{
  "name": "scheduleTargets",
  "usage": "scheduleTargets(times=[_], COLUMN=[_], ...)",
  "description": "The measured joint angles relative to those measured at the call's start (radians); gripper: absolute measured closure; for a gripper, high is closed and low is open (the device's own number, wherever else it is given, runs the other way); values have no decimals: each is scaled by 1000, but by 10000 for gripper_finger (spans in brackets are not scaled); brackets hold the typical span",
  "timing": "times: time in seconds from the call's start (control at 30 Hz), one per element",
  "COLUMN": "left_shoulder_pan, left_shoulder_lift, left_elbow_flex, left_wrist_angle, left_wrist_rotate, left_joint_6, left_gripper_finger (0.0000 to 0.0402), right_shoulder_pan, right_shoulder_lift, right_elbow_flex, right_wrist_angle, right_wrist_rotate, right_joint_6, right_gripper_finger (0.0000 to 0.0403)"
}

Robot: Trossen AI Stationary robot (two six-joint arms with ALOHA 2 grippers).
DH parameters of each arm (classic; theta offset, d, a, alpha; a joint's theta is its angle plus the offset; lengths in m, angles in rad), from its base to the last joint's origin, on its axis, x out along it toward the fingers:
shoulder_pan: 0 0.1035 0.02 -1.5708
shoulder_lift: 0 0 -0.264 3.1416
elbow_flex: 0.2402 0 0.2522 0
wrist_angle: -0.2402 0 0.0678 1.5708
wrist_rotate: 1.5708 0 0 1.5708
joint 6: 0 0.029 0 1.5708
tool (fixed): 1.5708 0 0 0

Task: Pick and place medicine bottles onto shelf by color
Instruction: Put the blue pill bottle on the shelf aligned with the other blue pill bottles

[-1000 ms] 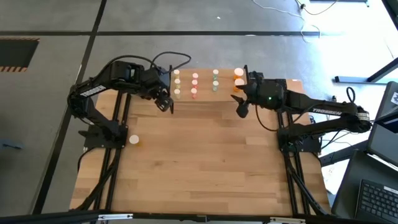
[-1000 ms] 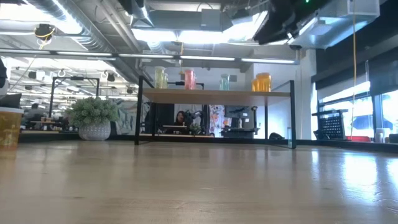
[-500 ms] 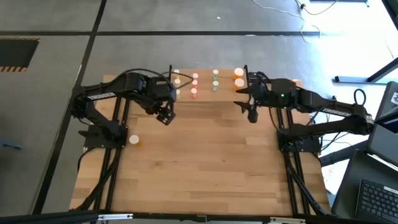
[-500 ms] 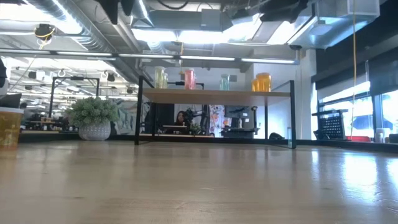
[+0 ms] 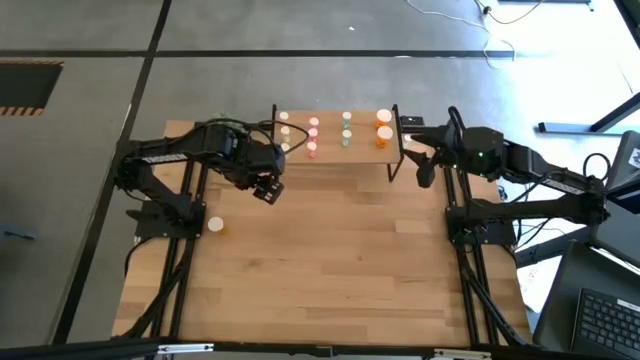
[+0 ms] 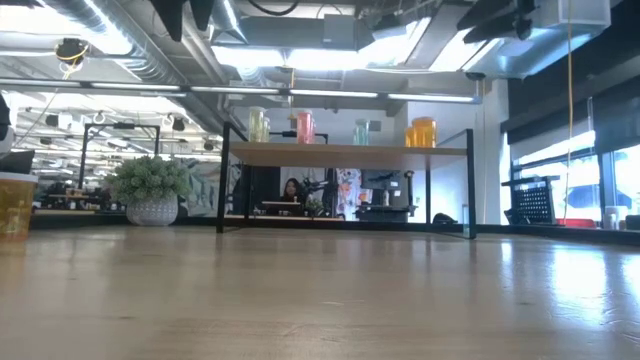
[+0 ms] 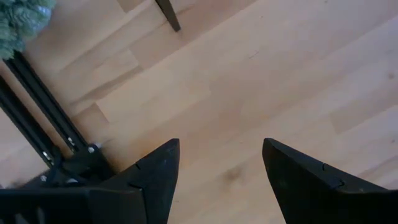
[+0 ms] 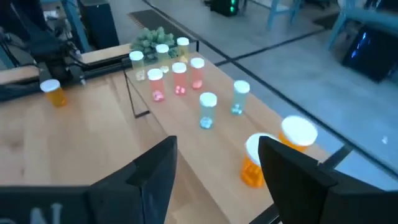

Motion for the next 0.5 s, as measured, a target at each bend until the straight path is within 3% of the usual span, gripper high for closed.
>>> scheduleTargets(times=[0.17,0.3,0.5], left_shoulder_pan=[0,0,-46], left_shoulder_lift=[-11,-62,-184], left_elbow_flex=[-1,-5,-158], left_wrist_angle=[2,2,0], left_wrist_rotate=[0,-5,11], left_joint_6=[-37,-44,-138], left_gripper_finger=[176,177,175], right_shoulder_pan=[-31,-70,-105], right_shoulder_lift=[11,27,33], right_elbow_flex=[0,-1,-1], right_wrist_angle=[-29,-41,-28], right_wrist_rotate=[-6,-85,-107], right_joint_6=[44,41,36], right_gripper_finger=[176,176,176])
